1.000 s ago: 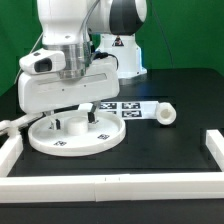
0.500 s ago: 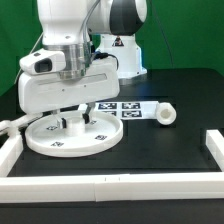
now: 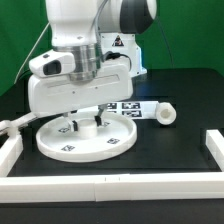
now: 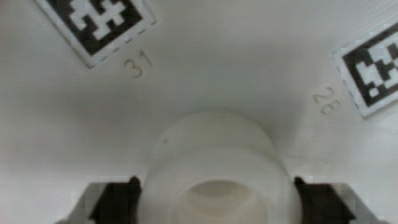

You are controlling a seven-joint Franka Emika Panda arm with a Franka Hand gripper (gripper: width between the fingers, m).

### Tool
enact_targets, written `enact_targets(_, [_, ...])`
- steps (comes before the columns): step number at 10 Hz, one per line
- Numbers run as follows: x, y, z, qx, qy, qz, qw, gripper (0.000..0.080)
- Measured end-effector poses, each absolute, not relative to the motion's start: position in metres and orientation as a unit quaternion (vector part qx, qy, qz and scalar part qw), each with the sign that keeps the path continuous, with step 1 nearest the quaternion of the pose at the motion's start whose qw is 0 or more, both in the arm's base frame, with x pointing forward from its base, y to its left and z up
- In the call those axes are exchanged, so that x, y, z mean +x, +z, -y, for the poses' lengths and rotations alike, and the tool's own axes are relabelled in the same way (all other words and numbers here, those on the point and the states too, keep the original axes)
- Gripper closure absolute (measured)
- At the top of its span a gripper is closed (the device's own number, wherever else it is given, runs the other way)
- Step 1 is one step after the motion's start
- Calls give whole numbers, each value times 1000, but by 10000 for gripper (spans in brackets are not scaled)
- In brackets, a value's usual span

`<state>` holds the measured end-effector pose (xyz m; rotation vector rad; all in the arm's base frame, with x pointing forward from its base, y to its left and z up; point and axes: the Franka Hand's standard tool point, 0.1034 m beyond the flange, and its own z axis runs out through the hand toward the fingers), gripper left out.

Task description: Assemble round table

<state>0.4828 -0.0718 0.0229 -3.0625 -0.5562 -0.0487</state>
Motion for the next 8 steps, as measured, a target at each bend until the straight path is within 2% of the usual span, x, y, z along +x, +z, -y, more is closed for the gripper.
enact_targets(2, [501,27,34,-988,-24,152,17,397])
enact_targets(3, [503,28,29,-989,-26,145,18,397])
enact_targets(7, [502,26,31,-989,-24,146,18,396])
enact_targets(8, [509,23,32,-990,-10,138,25,396])
